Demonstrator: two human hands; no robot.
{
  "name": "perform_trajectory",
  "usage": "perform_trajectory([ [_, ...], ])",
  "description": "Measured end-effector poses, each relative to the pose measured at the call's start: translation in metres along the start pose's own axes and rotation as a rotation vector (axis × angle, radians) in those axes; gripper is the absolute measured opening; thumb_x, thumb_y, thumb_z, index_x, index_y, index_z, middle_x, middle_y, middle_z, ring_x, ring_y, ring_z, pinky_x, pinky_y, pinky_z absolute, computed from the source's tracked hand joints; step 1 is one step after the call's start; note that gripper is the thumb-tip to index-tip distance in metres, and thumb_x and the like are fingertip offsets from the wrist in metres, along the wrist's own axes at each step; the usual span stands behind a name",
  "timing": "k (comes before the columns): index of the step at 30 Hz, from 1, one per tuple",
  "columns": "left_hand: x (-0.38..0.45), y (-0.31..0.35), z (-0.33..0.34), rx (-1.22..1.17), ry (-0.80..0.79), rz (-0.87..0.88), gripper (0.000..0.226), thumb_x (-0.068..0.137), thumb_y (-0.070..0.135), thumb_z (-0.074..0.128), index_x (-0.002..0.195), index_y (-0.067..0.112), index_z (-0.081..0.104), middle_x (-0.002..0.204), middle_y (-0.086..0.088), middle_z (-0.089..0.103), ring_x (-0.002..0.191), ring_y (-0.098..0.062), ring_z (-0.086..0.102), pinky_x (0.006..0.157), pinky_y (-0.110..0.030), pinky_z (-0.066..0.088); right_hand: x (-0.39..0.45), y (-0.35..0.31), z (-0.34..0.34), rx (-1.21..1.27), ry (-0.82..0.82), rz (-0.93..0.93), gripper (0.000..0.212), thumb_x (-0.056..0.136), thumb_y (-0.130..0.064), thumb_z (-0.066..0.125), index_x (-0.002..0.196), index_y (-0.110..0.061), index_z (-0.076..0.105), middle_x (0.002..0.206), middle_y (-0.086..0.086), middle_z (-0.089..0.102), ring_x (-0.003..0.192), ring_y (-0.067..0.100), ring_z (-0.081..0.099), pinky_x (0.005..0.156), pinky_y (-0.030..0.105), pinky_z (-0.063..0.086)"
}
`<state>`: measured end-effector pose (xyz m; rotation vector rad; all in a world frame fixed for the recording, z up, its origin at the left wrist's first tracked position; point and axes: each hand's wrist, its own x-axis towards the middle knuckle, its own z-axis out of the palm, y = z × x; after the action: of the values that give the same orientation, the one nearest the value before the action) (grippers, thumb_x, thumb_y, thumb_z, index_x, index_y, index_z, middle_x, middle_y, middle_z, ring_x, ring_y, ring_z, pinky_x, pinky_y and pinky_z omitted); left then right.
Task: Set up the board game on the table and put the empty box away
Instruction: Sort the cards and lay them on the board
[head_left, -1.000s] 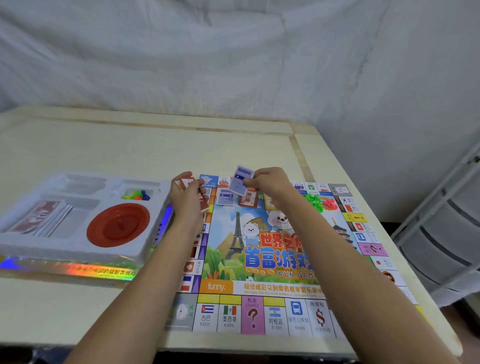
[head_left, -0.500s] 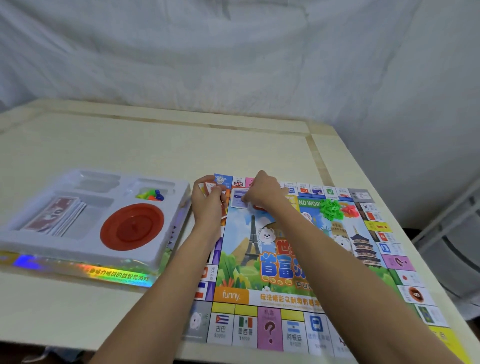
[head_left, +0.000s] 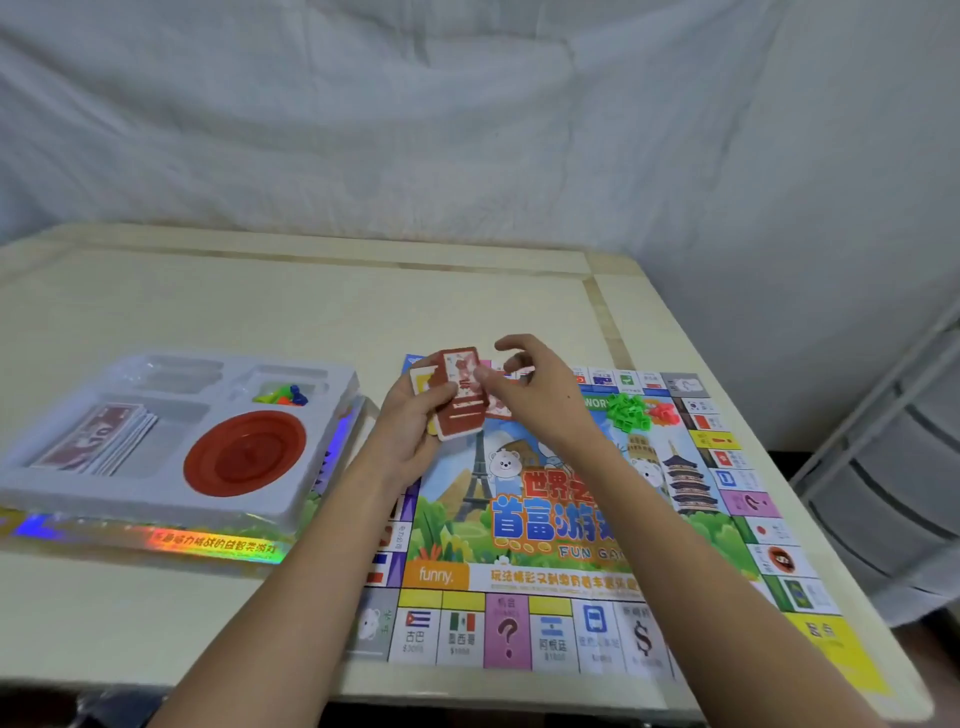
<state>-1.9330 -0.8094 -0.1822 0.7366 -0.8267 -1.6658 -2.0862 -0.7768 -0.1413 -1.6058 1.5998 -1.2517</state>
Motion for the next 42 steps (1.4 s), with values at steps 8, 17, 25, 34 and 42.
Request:
perform_trajectory([
  [8, -0.023, -0.015, 0.025, 0.096, -0.234, -0.092, 0.053, 0.085, -0.016, 0.053, 0.130, 0.011, 0.055, 0.119, -0.022, 0.067, 0.103, -0.033, 0.067, 0.091, -0.051, 0.054, -0.030, 0.034, -0.035, 0.106, 0.035, 0.182, 0.020, 0.082, -0.023, 0.077, 0.096, -0.012, 0.068, 0.084, 0.002, 0.068, 0.077, 0.015, 0.066, 0.071, 0.027, 0.053],
  [17, -0.026, -0.027, 0.043, 0.264, -0.082, 0.006, 0.045, 0.079, -0.008, 0.072, 0.115, 0.016, 0.061, 0.108, -0.016, 0.072, 0.091, -0.029, 0.073, 0.070, -0.043, 0.061, -0.048, 0.034, -0.050, 0.251, 0.030, 0.302, 0.015, 0.085, -0.015, 0.074, 0.098, -0.011, 0.068, 0.089, 0.009, 0.075, 0.081, 0.021, 0.074, 0.073, 0.034, 0.061],
  [25, -0.027, -0.029, 0.038, 0.257, -0.140, -0.011, 0.054, 0.079, -0.018, 0.066, 0.116, 0.021, 0.061, 0.103, -0.010, 0.074, 0.092, -0.025, 0.072, 0.077, -0.046, 0.061, -0.051, 0.035, -0.053, 0.145, 0.072, 0.308, 0.006, 0.089, -0.016, 0.068, 0.094, -0.014, 0.070, 0.089, 0.003, 0.074, 0.083, 0.018, 0.072, 0.066, 0.026, 0.054],
  [34, -0.027, -0.033, 0.042, 0.331, -0.036, 0.065, 0.039, 0.076, -0.002, 0.078, 0.103, 0.021, 0.063, 0.099, -0.007, 0.076, 0.093, -0.027, 0.073, 0.072, -0.041, 0.060, -0.053, 0.033, -0.045, 0.213, 0.008, 0.333, 0.015, 0.088, -0.015, 0.069, 0.103, -0.012, 0.070, 0.091, 0.005, 0.075, 0.081, 0.020, 0.073, 0.073, 0.037, 0.061],
  [42, -0.023, -0.034, 0.038, 0.312, 0.038, 0.045, 0.017, 0.091, 0.010, 0.066, 0.105, 0.018, 0.062, 0.099, -0.009, 0.075, 0.087, -0.025, 0.073, 0.077, -0.045, 0.059, -0.055, 0.036, -0.041, 0.238, 0.064, 0.338, 0.013, 0.092, -0.012, 0.063, 0.103, -0.013, 0.068, 0.097, 0.002, 0.073, 0.083, 0.009, 0.069, 0.061, 0.017, 0.048],
])
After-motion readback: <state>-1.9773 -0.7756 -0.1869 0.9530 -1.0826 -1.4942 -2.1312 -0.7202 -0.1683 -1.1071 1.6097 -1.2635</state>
